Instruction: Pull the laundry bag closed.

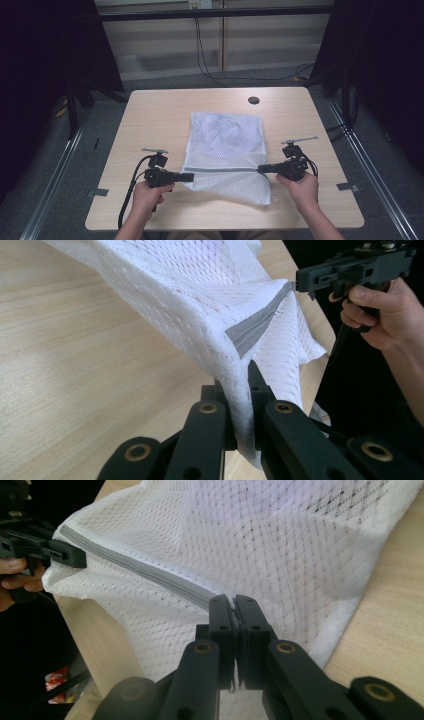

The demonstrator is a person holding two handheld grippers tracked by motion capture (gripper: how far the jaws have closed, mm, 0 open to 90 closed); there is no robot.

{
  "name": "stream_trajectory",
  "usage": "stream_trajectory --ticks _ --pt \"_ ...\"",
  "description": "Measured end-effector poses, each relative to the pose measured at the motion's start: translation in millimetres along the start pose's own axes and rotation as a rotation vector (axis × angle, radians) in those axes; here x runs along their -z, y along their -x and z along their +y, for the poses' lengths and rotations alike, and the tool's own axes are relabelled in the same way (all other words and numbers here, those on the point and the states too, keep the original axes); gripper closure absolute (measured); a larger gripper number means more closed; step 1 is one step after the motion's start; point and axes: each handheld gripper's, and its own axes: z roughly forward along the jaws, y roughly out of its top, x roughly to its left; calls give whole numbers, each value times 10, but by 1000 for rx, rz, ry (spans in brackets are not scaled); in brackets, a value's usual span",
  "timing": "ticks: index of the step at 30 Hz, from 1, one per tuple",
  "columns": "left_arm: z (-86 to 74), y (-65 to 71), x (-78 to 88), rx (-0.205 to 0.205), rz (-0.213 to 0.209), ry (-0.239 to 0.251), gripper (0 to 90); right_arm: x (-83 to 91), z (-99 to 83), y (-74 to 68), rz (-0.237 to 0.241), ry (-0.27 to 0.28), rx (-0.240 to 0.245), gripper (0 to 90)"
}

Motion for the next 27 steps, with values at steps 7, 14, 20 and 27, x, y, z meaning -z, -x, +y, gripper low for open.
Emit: stream_trajectory --ticks 7,14,20,27 --pt "5 3 4 9 -5 4 898 74 -27 27 -9 6 -5 870" --pt "2 9 1 13 -10 4 897 156 -57 93 -21 12 -14 870" --pt "1 12 7 16 -1 8 897 198 -76 120 -33 12 -14 870" --pt "4 -1 18 3 0 4 898 275 -101 162 -43 22 -18 871"
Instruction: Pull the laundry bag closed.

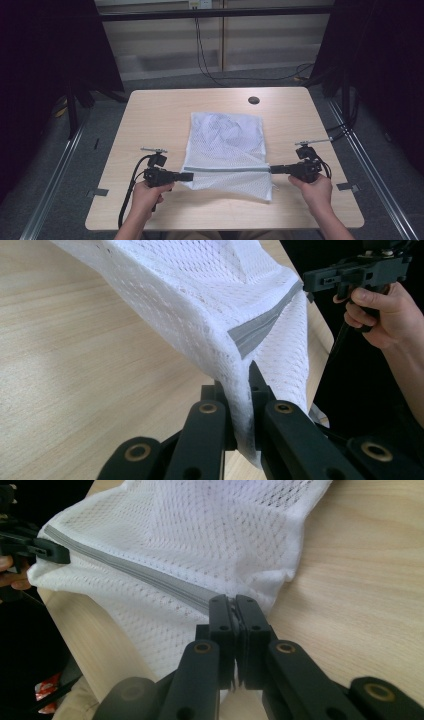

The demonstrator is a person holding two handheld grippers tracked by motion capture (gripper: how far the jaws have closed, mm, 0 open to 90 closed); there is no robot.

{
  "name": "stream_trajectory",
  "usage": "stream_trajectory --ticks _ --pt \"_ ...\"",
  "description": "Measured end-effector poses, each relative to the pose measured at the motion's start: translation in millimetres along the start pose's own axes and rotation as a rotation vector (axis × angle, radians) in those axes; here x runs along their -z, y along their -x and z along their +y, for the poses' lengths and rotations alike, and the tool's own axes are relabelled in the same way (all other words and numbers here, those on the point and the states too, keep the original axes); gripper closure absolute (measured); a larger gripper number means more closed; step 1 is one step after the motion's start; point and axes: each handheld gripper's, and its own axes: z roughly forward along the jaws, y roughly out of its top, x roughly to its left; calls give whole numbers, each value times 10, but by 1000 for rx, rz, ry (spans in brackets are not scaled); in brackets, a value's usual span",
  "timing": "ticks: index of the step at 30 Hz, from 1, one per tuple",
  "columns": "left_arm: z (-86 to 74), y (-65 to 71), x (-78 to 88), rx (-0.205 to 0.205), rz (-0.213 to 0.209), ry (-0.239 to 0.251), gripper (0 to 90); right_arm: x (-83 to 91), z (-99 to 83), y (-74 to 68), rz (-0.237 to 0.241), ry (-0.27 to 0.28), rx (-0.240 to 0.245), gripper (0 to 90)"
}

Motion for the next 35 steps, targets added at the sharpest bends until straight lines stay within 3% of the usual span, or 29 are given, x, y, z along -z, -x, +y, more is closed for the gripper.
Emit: stream_trajectory --ticks 9,16,17,19,21,22,25,27,29,32,35 --pt "-8 18 -13 10 -9 -1 898 43 -26 -5 -19 8 2 871" --pt "-9 40 -28 -21 -25 -13 879 39 -42 9 -4 5 8 867" --pt "-6 52 -27 -37 -9 -15 842 34 -47 10 -4 7 12 865" --pt "3 69 -21 -42 14 -25 661 22 -54 14 -9 8 22 857" --pt "12 71 -8 -64 53 -21 482 28 -57 10 -9 29 19 760" --pt "20 78 -4 -56 66 -19 396 30 -55 8 -8 37 18 710" --pt "47 115 34 -110 116 -5 227 36 -48 -5 -26 61 27 563" --pt "75 147 53 -148 163 2 143 37 -39 -16 -52 72 48 459" --pt "89 194 68 -191 246 15 81 43 -31 -23 -65 80 58 415" --pt "98 211 79 -230 282 13 78 59 -25 -40 -80 102 71 351" --pt "105 214 72 -235 298 18 76 73 -23 -34 -79 115 72 326"
